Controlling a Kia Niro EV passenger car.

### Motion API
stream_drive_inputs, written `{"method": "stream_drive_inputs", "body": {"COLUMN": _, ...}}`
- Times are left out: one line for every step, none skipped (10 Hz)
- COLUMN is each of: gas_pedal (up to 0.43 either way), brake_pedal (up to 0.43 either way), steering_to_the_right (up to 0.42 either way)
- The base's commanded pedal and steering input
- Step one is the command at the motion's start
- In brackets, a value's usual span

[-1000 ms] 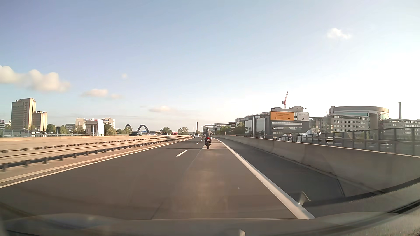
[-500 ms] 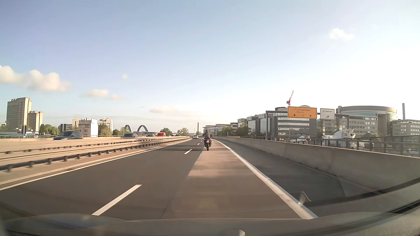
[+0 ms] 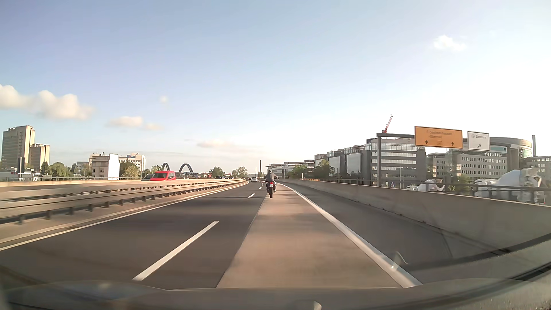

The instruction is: Follow the waypoints while adhering to traffic rules and regulations

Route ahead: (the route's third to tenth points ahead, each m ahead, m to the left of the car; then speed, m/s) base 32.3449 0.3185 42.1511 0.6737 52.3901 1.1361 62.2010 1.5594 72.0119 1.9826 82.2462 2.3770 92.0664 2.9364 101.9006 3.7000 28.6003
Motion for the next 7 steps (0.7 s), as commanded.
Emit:
{"method": "stream_drive_inputs", "body": {"gas_pedal": 0.047, "brake_pedal": 0.0, "steering_to_the_right": -0.003}}
{"method": "stream_drive_inputs", "body": {"gas_pedal": 0.067, "brake_pedal": 0.0, "steering_to_the_right": -0.003}}
{"method": "stream_drive_inputs", "body": {"gas_pedal": 0.067, "brake_pedal": 0.006, "steering_to_the_right": -0.003}}
{"method": "stream_drive_inputs", "body": {"gas_pedal": 0.067, "brake_pedal": 0.0, "steering_to_the_right": -0.002}}
{"method": "stream_drive_inputs", "body": {"gas_pedal": 0.067, "brake_pedal": 0.0, "steering_to_the_right": -0.002}}
{"method": "stream_drive_inputs", "body": {"gas_pedal": 0.067, "brake_pedal": 0.0, "steering_to_the_right": -0.001}}
{"method": "stream_drive_inputs", "body": {"gas_pedal": 0.067, "brake_pedal": 0.0, "steering_to_the_right": -0.001}}
